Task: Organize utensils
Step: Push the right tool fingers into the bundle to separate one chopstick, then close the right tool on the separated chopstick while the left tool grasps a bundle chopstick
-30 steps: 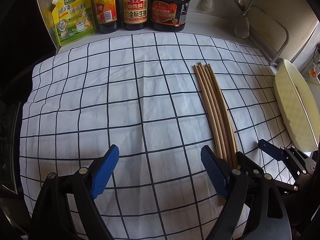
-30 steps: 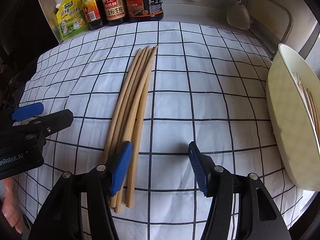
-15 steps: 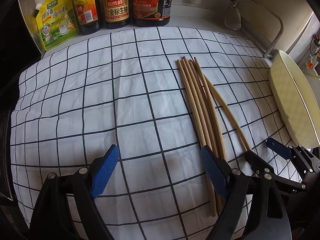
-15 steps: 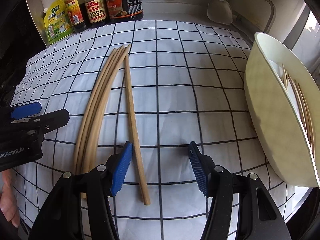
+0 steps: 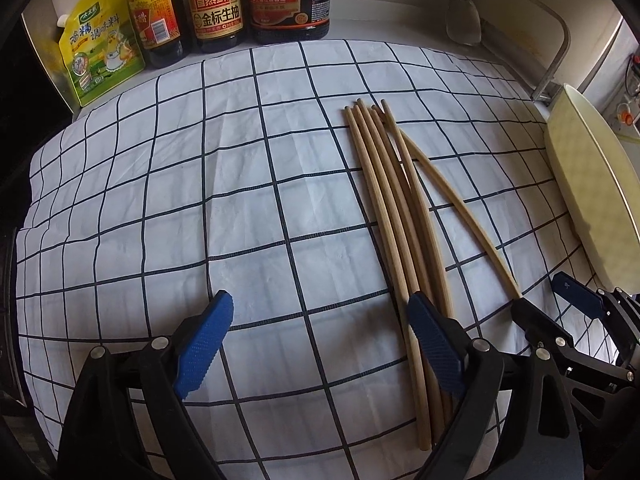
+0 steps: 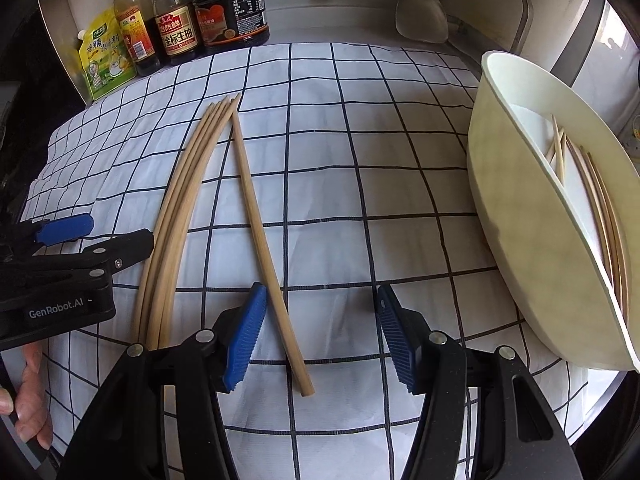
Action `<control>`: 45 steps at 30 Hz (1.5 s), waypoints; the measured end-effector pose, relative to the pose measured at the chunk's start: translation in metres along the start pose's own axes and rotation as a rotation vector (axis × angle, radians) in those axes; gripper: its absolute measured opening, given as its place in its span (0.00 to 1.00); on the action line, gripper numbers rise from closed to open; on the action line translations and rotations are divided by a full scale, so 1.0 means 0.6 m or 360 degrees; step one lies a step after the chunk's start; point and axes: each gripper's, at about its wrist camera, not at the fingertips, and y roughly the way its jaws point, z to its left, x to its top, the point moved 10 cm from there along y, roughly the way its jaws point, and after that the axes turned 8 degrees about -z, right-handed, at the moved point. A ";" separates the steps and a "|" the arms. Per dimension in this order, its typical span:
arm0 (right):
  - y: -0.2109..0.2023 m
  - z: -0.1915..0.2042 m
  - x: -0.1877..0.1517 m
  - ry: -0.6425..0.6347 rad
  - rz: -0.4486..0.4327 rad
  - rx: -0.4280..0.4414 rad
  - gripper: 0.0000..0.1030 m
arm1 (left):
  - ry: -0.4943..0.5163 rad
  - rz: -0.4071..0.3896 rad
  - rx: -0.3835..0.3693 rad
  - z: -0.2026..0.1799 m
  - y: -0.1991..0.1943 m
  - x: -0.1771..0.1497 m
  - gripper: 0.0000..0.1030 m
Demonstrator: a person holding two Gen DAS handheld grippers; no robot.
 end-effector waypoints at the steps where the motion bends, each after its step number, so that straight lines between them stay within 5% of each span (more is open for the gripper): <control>1: 0.000 0.001 0.000 -0.0002 0.0001 0.0003 0.54 | -0.0003 0.0002 0.0004 0.000 0.001 0.000 0.87; 24: 0.024 0.019 0.024 -0.0089 -0.0042 0.0030 0.53 | 0.0008 -0.0024 0.0086 0.014 0.027 0.026 0.89; 31: 0.030 0.041 0.033 -0.0176 -0.0054 0.0067 0.47 | 0.0028 -0.0058 0.0061 0.005 0.027 0.032 0.78; 37: 0.028 0.064 0.034 -0.0264 -0.0038 0.0127 0.09 | 0.0069 -0.0069 0.0025 -0.014 0.013 0.031 0.40; 40: 0.028 0.057 0.037 -0.0186 -0.0019 0.0171 0.06 | 0.0059 -0.0049 0.0013 -0.012 0.012 0.032 0.10; 45: 0.018 0.027 0.035 0.0025 -0.0007 0.0182 0.06 | 0.0019 -0.0007 0.0002 0.000 0.006 0.026 0.07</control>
